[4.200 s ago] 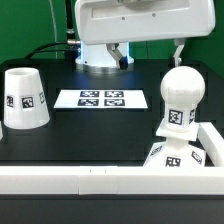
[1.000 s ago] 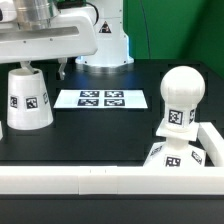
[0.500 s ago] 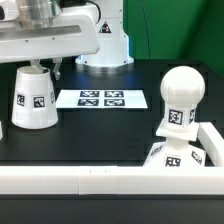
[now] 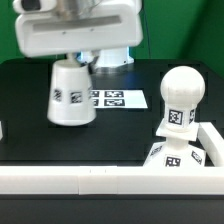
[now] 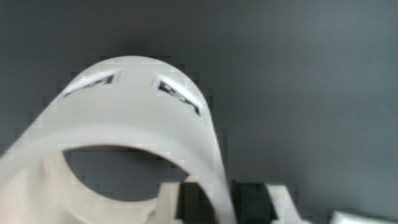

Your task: Assemble lamp

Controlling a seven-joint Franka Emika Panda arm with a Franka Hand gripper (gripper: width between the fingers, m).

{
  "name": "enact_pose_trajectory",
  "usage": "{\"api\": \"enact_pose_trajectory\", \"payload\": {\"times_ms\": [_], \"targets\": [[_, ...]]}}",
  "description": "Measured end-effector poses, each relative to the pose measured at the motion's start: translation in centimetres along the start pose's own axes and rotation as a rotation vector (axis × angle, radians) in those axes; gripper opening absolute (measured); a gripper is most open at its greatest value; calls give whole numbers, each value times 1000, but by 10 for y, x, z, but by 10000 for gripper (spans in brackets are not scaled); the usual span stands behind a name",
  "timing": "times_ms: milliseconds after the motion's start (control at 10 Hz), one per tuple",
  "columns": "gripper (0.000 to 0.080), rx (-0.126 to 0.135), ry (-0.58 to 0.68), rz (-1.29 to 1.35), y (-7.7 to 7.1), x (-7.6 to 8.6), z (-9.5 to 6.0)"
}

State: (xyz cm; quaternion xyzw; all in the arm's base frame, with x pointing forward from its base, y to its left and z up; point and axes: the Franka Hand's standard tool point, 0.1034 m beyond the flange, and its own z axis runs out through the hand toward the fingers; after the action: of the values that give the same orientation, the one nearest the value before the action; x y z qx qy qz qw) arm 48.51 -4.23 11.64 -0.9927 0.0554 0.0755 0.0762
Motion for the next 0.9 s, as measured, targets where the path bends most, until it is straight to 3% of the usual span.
{"api": "enact_pose_trajectory", "payload": {"times_ms": [100,300,400,500,900], "targets": [[47,32,-2,29,-18,8,-16],[48,79,1,150,-58,38,-64],[48,104,27,201,-72,62,-91],[48,110,50,235,-76,79,-108],[48,106,49,219,-75,78,-102]]}}
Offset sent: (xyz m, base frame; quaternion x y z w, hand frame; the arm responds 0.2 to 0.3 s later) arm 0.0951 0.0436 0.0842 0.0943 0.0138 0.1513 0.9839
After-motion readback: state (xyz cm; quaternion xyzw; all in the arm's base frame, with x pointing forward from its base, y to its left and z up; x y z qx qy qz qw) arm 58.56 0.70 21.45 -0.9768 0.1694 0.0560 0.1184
